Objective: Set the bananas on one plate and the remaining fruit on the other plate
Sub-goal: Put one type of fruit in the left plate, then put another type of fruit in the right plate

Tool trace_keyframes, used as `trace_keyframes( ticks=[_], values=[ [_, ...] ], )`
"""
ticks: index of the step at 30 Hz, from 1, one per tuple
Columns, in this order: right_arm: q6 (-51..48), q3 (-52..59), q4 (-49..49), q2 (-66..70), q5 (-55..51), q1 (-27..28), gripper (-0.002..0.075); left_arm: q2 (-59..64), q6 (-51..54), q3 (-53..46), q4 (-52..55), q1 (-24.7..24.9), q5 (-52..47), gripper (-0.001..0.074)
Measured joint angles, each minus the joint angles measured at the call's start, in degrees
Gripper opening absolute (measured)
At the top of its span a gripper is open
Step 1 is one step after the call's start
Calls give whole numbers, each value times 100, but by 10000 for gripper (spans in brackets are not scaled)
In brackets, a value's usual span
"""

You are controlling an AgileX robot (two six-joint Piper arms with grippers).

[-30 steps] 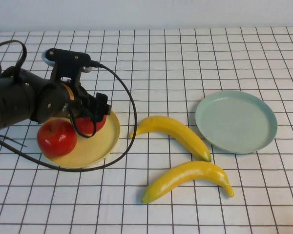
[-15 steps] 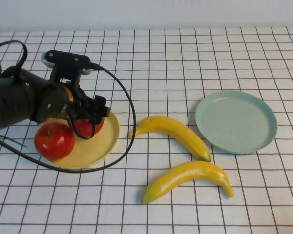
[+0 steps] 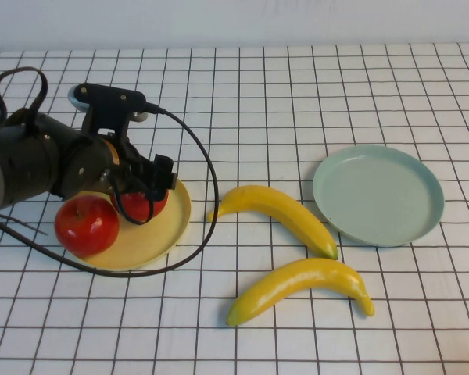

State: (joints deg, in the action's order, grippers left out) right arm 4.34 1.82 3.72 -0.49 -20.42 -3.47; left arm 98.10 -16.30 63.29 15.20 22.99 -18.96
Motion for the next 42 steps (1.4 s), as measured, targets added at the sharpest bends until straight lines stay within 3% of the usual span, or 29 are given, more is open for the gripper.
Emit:
trace_keyframes(
  ticks=[10,19,21,24,26,29,34,42],
  values=[
    [0,0,0,0,0,0,-15,-109,164,-9,-12,0,309,668],
    [0,0,0,0,0,0,-15,-1403,403,-9,46,0,332,664],
    [0,0,0,0,0,0,-15,-1719,403,-39,46,0,310,607],
    [0,0,0,0,0,0,-15,-2275,403,-314,-88,60,431,384],
    [0,0,0,0,0,0,-15,-2665,377,-670,-228,117,611,180],
    [0,0,0,0,0,0,-15,-3252,121,-1303,-341,155,739,54],
    [0,0,0,0,0,0,-15,-4291,-621,-2084,-379,164,267,6],
    [0,0,0,0,0,0,-15,-5865,605,-2404,-379,164,-333,0]
  ],
)
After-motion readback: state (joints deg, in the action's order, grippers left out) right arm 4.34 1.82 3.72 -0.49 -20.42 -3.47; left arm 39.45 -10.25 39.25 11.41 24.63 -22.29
